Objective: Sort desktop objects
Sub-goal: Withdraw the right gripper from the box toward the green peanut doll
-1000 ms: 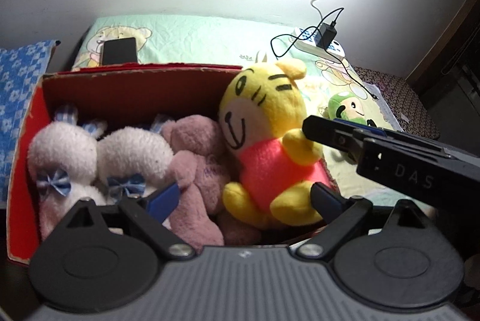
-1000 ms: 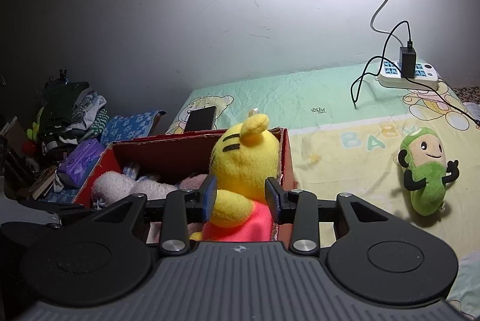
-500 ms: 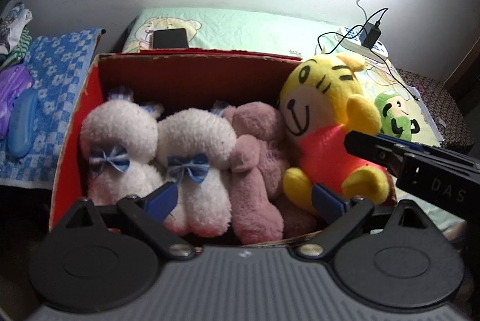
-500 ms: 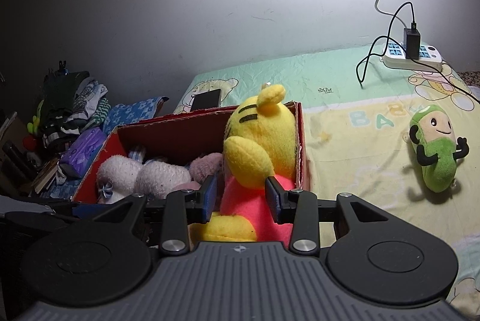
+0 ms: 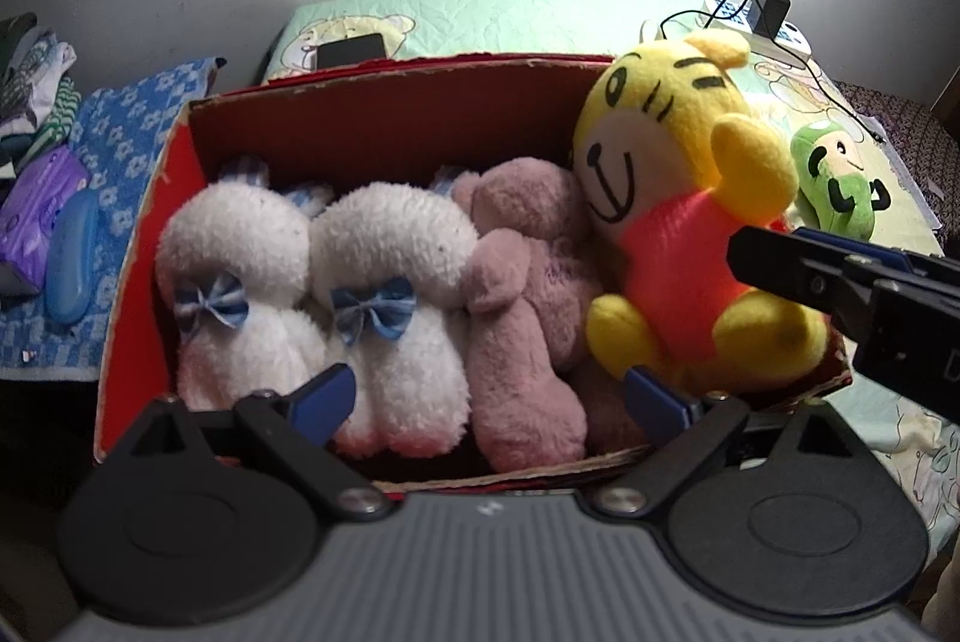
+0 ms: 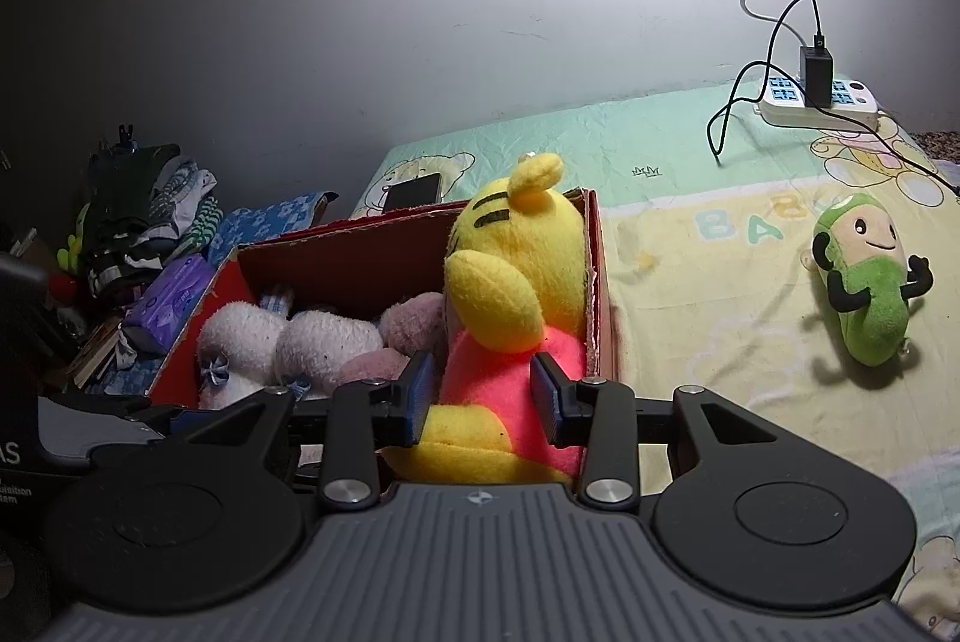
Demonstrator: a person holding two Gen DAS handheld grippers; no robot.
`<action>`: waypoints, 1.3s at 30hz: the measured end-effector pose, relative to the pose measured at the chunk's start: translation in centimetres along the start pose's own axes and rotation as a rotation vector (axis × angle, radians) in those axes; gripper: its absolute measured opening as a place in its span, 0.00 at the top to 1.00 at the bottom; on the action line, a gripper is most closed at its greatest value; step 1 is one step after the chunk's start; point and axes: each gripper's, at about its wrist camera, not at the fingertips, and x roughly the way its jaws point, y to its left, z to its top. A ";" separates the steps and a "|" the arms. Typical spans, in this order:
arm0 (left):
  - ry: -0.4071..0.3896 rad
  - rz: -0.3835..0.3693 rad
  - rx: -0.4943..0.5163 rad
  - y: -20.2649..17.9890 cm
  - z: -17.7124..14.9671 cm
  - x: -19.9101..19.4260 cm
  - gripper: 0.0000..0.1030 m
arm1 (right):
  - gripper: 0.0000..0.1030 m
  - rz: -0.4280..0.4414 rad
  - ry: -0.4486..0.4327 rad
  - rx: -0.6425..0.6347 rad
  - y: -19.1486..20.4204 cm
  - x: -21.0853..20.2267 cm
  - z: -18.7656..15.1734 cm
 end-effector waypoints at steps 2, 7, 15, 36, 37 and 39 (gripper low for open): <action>0.007 0.011 -0.003 -0.1 0.0 0.2 0.06 | 0.62 -0.004 0.000 0.009 -0.2 -0.1 -0.1; 0.015 0.032 0.000 -0.6 0.1 0.6 0.06 | 0.61 -0.002 0.004 0.014 -0.3 -0.2 -0.3; 0.006 0.073 0.008 -1.3 0.1 0.9 0.06 | 0.55 -0.005 0.008 0.017 -0.6 -0.3 -0.9; -0.101 0.288 -0.007 -7.3 1.2 -3.3 0.07 | 0.54 0.176 0.007 0.040 -5.9 -3.0 1.3; -0.102 0.305 -0.008 -7.8 1.3 -3.4 0.07 | 0.54 0.182 0.006 0.038 -6.3 -3.2 1.5; -0.096 0.318 -0.021 -8.6 1.5 -3.8 0.13 | 0.54 0.192 0.011 0.032 -7.3 -3.5 1.8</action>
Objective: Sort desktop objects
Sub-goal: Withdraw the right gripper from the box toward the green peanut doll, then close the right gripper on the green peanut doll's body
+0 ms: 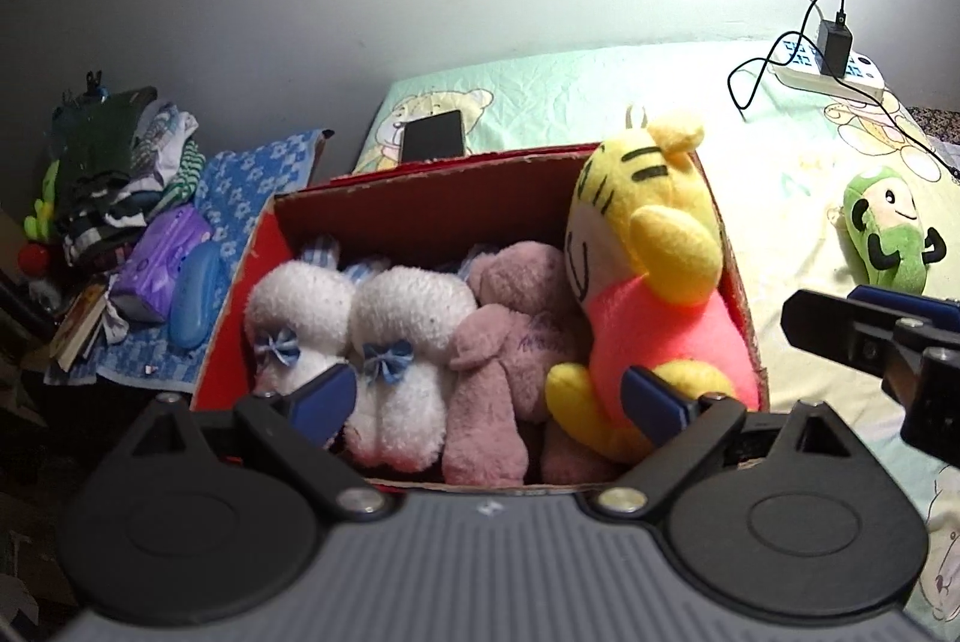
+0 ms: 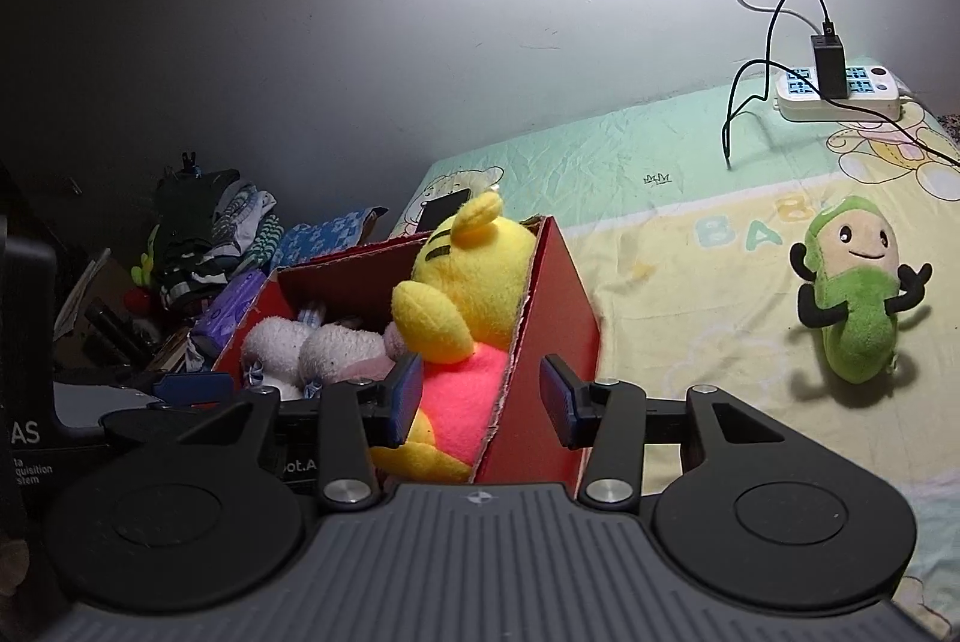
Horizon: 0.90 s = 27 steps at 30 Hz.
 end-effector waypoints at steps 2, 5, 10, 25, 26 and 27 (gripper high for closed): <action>-0.001 -0.003 -0.004 -0.6 0.3 -0.9 0.25 | 0.54 0.014 0.005 0.000 -0.9 -0.3 0.2; -0.050 0.017 -0.008 -1.7 0.9 -2.9 0.13 | 0.54 0.028 0.017 0.011 -2.8 -0.8 0.3; -0.104 -0.047 -0.007 -4.3 1.6 -5.4 0.10 | 0.54 0.024 0.039 0.047 -6.1 -1.5 0.4; -0.033 -0.307 0.052 -15.5 2.4 -1.4 0.13 | 0.54 -0.124 0.024 0.195 -18.6 -4.0 1.7; -0.009 -0.332 0.041 -16.1 2.6 -0.5 0.15 | 0.54 -0.126 0.028 0.213 -19.4 -3.9 1.8; 0.010 -0.358 0.031 -16.7 2.7 0.4 0.17 | 0.54 -0.132 0.036 0.238 -20.4 -3.7 2.0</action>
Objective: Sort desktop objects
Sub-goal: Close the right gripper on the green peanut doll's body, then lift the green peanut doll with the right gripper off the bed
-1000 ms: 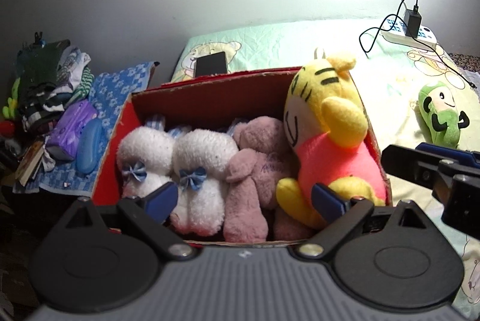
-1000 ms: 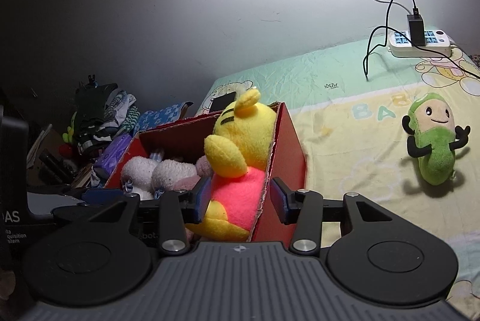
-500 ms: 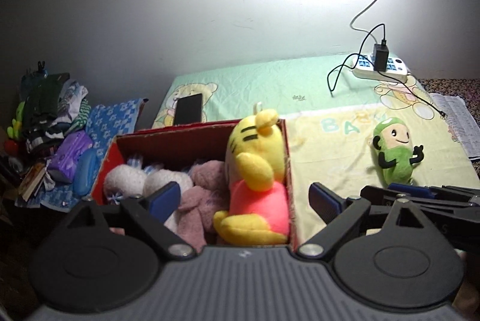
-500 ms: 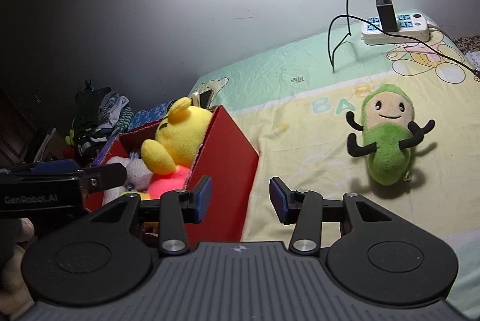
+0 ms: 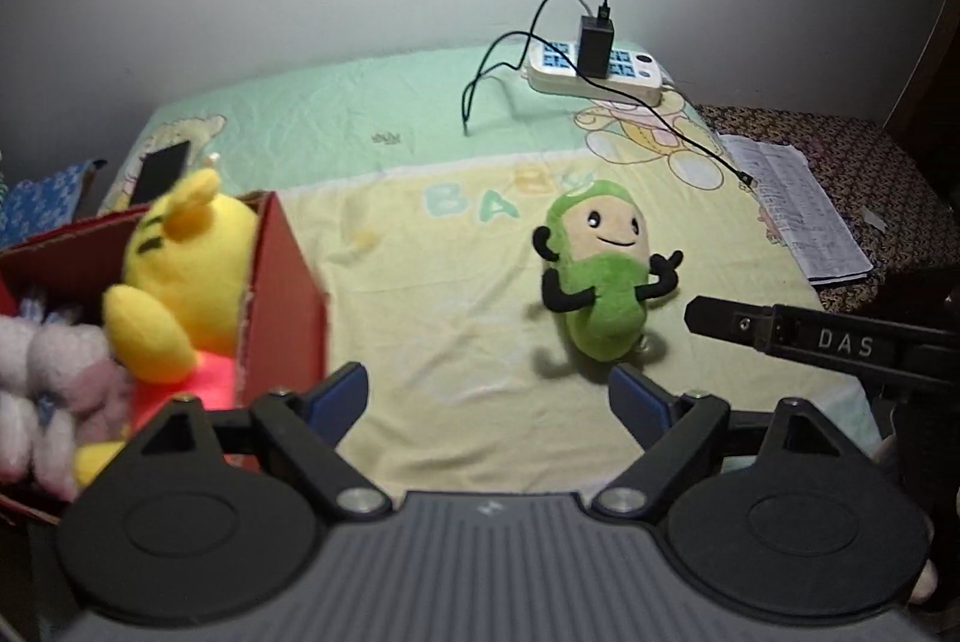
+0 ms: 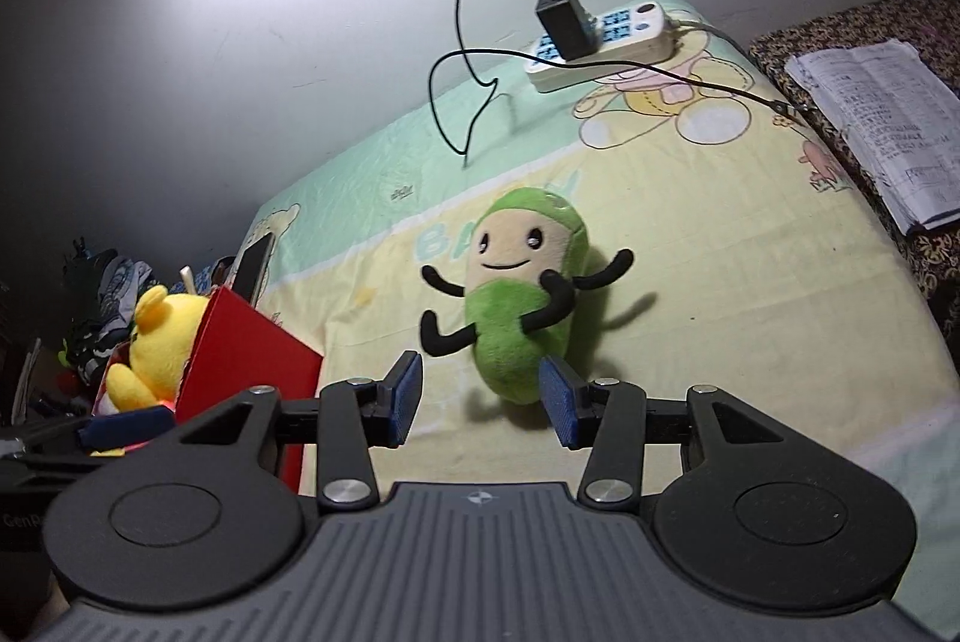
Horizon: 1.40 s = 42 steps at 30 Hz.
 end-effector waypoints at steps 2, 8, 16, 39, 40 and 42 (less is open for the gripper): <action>0.027 -0.035 -0.025 -0.5 0.3 1.9 0.18 | 0.53 -0.001 0.014 0.045 -1.4 0.6 0.6; 0.103 -0.124 -0.113 -0.2 1.3 6.9 0.23 | 0.47 0.037 0.063 0.161 -4.0 3.4 1.9; 0.151 -0.112 -0.166 1.2 3.1 11.4 0.26 | 0.47 0.107 0.113 0.275 -5.6 6.9 3.0; 0.218 -0.299 -0.254 2.9 4.7 17.0 0.16 | 0.42 0.225 0.159 0.346 -7.0 11.7 4.9; 0.216 -0.310 -0.257 2.9 4.7 17.0 0.16 | 0.43 0.228 0.161 0.349 -7.0 11.7 4.9; 0.206 -0.338 -0.247 2.7 4.6 16.6 0.24 | 0.45 0.232 0.165 0.352 -7.0 11.4 4.9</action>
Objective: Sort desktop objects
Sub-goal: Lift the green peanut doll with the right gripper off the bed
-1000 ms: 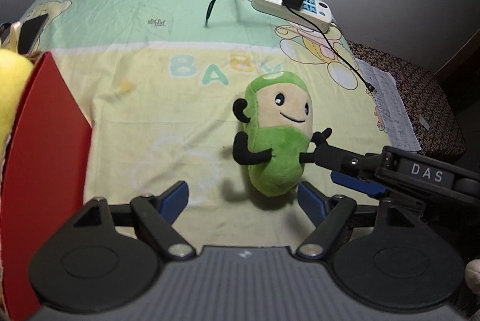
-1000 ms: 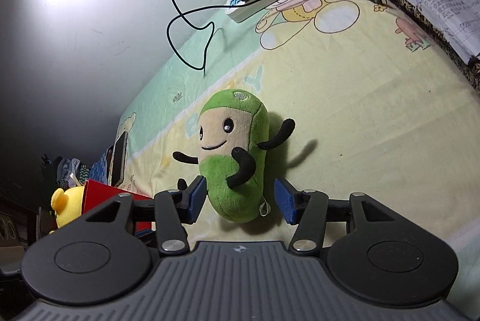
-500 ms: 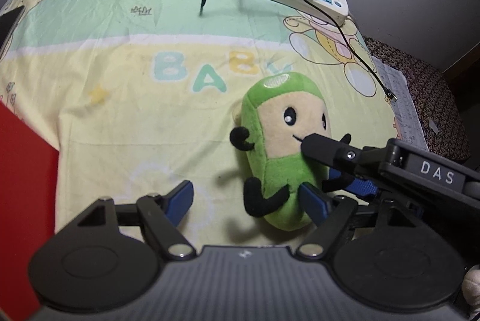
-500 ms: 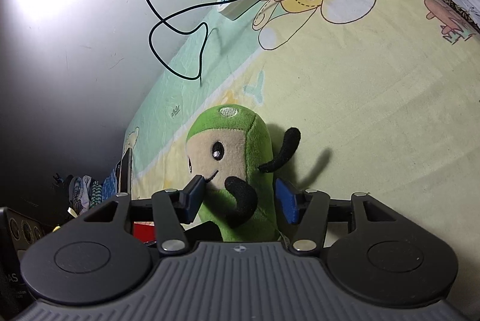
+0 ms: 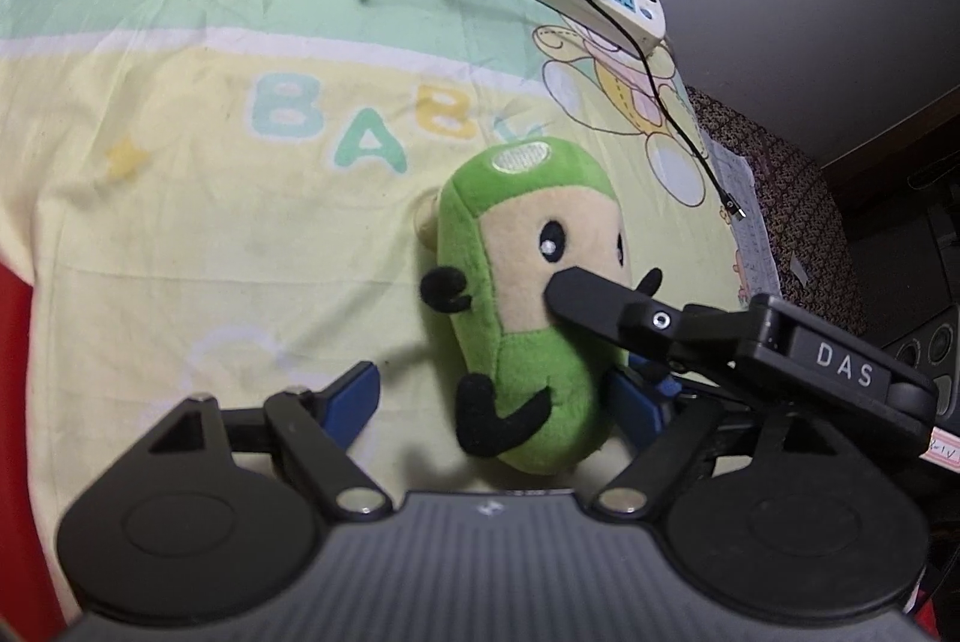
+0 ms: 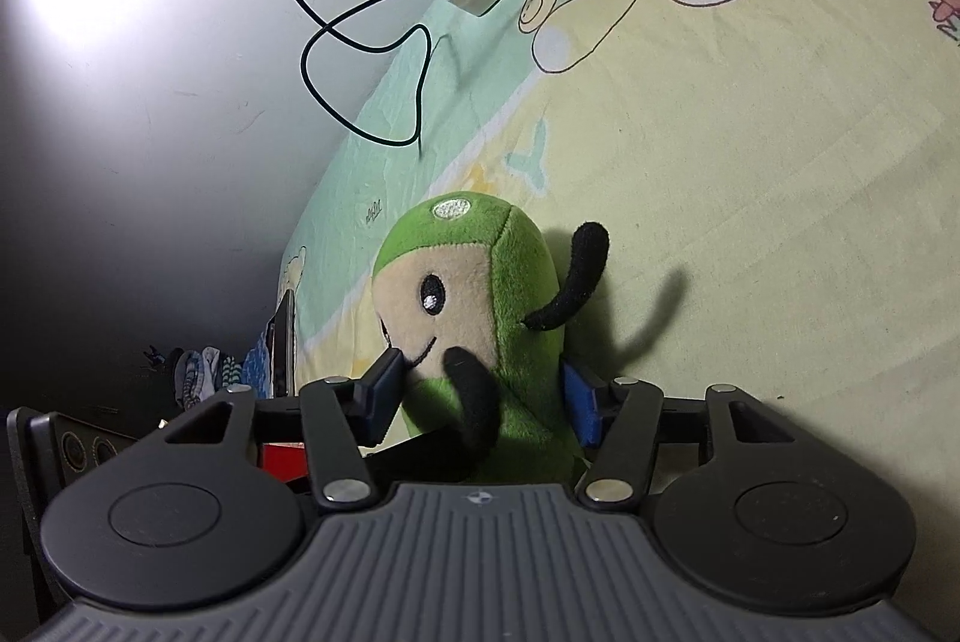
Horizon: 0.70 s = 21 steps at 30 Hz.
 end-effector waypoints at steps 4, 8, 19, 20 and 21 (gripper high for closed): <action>-0.011 -0.023 0.066 -1.3 -0.6 -1.0 0.32 | 0.47 0.004 0.026 0.007 0.2 -0.7 -0.5; 0.001 -0.048 0.082 -1.4 -2.0 -2.3 0.29 | 0.47 0.018 0.050 0.009 0.6 -2.1 -1.7; 0.017 -0.033 0.146 -2.1 -8.7 -6.3 0.34 | 0.46 -0.021 0.140 -0.019 1.6 -4.9 -7.6; 0.018 -0.026 0.156 -2.2 -9.4 -6.6 0.35 | 0.46 -0.028 0.144 -0.023 1.7 -5.0 -8.2; 0.017 -0.020 0.163 -2.3 -10.0 -6.8 0.35 | 0.46 -0.034 0.148 -0.025 1.7 -5.1 -8.8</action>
